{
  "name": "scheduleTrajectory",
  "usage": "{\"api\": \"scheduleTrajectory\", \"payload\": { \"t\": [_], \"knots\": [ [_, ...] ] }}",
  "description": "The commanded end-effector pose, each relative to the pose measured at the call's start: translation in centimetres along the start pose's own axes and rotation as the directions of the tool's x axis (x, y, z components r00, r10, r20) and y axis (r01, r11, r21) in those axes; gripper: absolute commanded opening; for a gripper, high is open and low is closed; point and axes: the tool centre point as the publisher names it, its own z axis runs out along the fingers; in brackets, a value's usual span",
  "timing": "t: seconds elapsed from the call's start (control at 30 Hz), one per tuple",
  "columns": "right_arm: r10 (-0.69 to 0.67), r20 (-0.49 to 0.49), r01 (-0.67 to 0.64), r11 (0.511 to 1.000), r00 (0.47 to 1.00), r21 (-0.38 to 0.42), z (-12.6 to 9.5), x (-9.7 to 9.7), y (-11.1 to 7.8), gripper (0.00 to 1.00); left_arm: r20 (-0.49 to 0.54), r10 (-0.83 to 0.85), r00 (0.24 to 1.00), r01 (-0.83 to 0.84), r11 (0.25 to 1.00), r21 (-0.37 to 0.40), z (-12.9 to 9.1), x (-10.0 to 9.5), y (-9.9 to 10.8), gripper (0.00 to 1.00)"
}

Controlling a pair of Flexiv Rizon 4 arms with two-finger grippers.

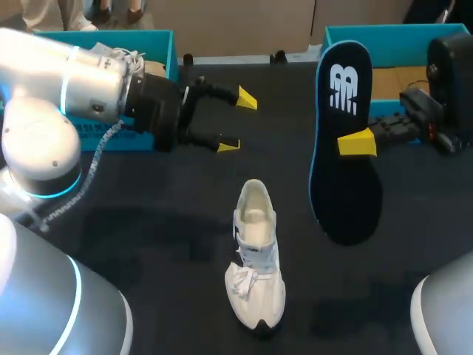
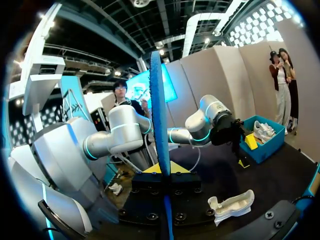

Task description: Take the shoe out of the shoebox, open the shoe tongue, remove and reinsert the insole, then place the shoe into the shoebox

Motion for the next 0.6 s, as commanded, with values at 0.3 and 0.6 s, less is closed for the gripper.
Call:
{"api": "scheduleTrajectory", "payload": {
  "t": [0.3,0.6],
  "knots": [
    [0.026,-0.070,-0.025,0.999,0.997,0.024,-0.3,-1.9,0.4,0.00,0.221,0.045,0.974,-0.035,0.998,-0.047,-0.3,-0.5,-0.8,1.00],
    [0.239,-0.229,-0.241,0.970,0.944,0.019,-1.0,-8.6,-0.5,0.00,0.238,0.026,0.971,-0.009,0.997,-0.074,-0.2,-1.4,-0.1,1.00]
  ]
}}
